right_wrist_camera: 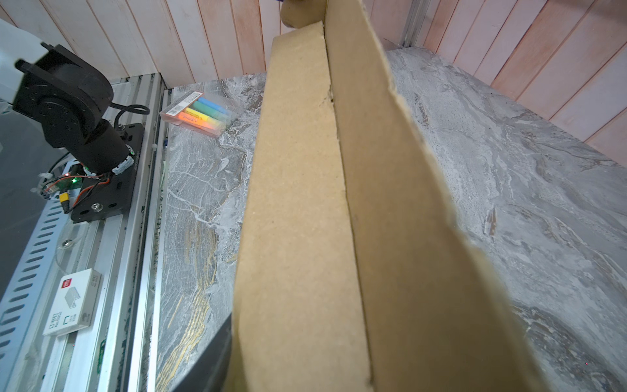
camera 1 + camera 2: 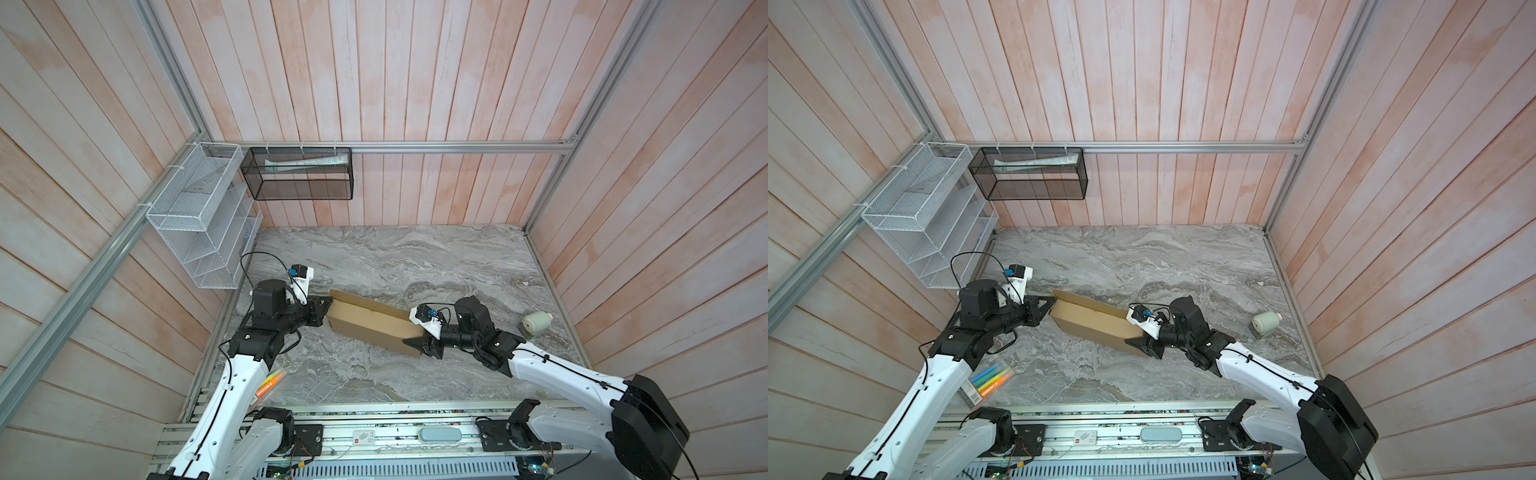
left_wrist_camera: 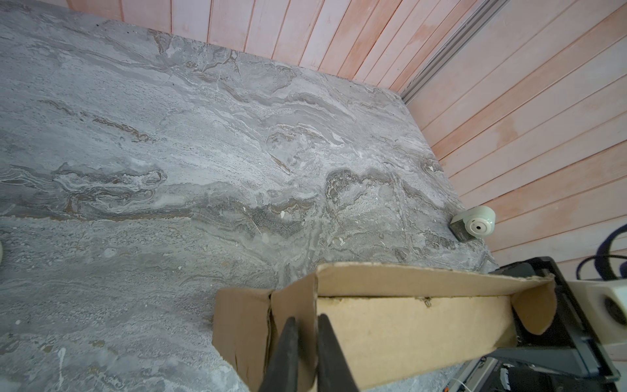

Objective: Fold the paper box

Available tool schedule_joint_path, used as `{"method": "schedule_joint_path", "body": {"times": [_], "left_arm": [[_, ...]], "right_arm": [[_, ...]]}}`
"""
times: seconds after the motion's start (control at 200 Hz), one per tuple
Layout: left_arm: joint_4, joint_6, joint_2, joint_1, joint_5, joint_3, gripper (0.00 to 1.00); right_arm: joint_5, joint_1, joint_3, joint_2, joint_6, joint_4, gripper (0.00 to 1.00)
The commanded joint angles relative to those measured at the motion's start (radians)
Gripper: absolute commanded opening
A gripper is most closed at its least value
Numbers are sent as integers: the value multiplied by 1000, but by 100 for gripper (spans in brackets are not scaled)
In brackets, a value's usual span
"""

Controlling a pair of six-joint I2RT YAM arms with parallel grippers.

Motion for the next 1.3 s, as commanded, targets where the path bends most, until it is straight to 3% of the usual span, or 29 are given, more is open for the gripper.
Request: {"method": "schedule_joint_path", "body": {"times": [0.0,0.685,1.296], "left_arm": [[13,-7,-12,-6,-6,39,14],[16,-6,-15,-5,-35,45,20],[43,-29,-45,-7,-93,-30,4]], "right_arm": [[-22,-6,4,2,3,43,12],[-31,-6,5,17,9,47,12],[-57,-17,12,34,11,46,11]]}}
